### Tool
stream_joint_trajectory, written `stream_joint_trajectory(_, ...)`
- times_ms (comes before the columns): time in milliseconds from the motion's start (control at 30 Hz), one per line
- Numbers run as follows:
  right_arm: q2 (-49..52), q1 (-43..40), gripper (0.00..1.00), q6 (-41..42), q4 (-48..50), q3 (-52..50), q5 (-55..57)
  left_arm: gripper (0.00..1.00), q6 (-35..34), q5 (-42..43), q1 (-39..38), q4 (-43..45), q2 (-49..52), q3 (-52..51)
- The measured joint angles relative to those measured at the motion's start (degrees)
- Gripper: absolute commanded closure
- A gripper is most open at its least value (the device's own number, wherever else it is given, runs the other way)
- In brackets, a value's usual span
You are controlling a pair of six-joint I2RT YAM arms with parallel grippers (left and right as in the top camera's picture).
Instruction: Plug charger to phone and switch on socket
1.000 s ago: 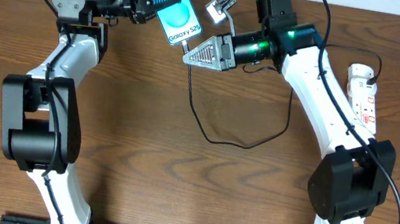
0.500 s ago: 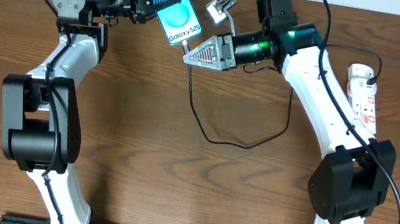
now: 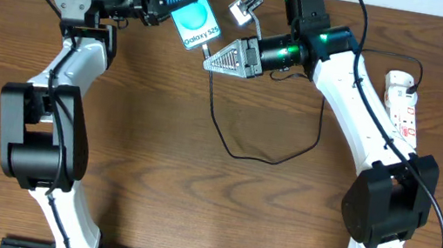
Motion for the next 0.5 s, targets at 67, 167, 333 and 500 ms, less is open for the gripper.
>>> stream_joint_trajectory(67,0.0,0.0,0.99,0.0,0.0,0.0,-0.1,0.93,0.0,0.0,0.1,0.0,0.0,0.0)
stream_joint_trajectory(167,0.0,0.0,0.99,0.0,0.0,0.0,-0.1,0.93,0.0,0.3,0.2,0.0,0.0,0.0)
stream_joint_trajectory(333,0.0,0.0,0.99,0.0,0.0,0.0,-0.1,0.93,0.0,0.7,0.2,0.0,0.0,0.0)
stream_joint_trajectory(500,0.0,0.0,0.99,0.0,0.0,0.0,-0.1,0.93,0.0,0.8,0.2,0.0,0.0,0.0)
